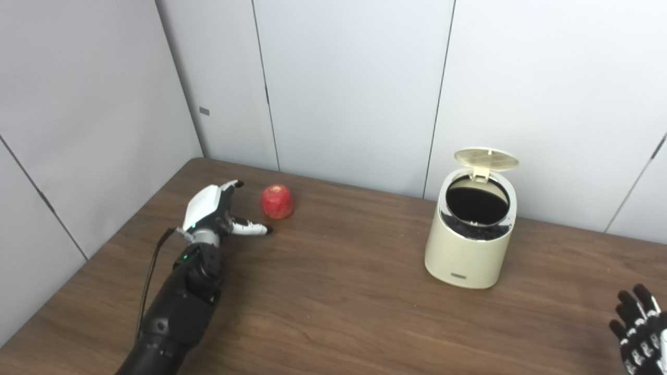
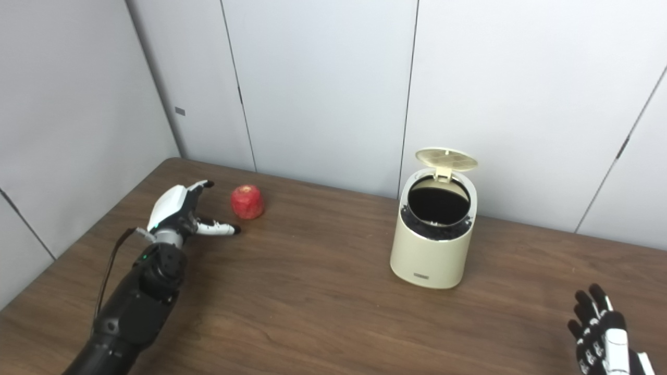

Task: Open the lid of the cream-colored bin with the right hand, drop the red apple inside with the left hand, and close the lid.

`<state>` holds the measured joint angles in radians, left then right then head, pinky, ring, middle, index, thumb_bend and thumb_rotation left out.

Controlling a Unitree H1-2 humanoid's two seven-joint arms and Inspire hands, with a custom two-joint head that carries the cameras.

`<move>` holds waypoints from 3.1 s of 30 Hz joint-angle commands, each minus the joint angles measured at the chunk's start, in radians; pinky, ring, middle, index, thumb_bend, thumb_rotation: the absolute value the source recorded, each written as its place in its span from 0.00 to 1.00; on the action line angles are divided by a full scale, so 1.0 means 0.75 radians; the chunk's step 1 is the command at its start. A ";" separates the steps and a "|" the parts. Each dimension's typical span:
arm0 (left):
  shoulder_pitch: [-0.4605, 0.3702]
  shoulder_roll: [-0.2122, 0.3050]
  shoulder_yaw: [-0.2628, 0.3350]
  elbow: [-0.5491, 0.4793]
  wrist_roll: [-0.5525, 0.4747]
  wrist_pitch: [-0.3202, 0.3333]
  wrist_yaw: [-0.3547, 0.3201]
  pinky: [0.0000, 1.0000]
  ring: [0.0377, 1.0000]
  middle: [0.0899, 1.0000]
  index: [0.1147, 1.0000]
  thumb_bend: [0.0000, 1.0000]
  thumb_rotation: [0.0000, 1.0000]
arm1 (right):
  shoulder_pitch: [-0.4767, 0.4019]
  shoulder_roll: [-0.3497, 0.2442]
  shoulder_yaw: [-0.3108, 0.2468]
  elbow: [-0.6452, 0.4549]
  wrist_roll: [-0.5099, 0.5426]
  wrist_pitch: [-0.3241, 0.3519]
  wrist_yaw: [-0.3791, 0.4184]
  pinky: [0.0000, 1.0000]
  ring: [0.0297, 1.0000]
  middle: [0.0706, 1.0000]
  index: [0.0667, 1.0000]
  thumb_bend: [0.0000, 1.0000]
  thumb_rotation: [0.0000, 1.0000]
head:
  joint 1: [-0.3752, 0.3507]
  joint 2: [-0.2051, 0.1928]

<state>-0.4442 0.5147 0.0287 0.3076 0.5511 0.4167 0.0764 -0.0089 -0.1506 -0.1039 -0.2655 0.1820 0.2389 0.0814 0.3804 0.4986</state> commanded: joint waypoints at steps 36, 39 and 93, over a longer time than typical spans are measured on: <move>-0.260 0.087 -0.132 0.161 -0.110 0.047 -0.233 0.61 0.72 0.88 0.89 0.95 0.13 | -0.032 0.007 0.003 -0.088 -0.028 0.015 -0.023 1.00 0.99 0.96 1.00 0.40 1.00 | -0.037 0.010; -0.262 0.086 -0.147 0.157 -0.106 0.058 -0.261 0.64 0.72 0.88 0.88 0.95 0.13 | -0.031 0.008 0.003 -0.090 -0.032 0.019 -0.028 1.00 0.99 0.96 1.00 0.40 1.00 | -0.041 0.010; -0.289 0.004 -0.149 0.299 -0.220 -0.188 -0.117 0.47 0.44 0.48 0.39 0.50 0.00 | -0.029 0.022 -0.017 -0.010 -0.037 -0.060 -0.022 0.89 0.91 0.88 0.94 0.42 1.00 | -0.123 -0.001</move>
<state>-0.6247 0.4978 -0.0997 0.5746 0.3835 0.3054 -0.0471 -0.0056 -0.1360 -0.1090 -0.2522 0.1412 0.2420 0.0614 0.2869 0.4970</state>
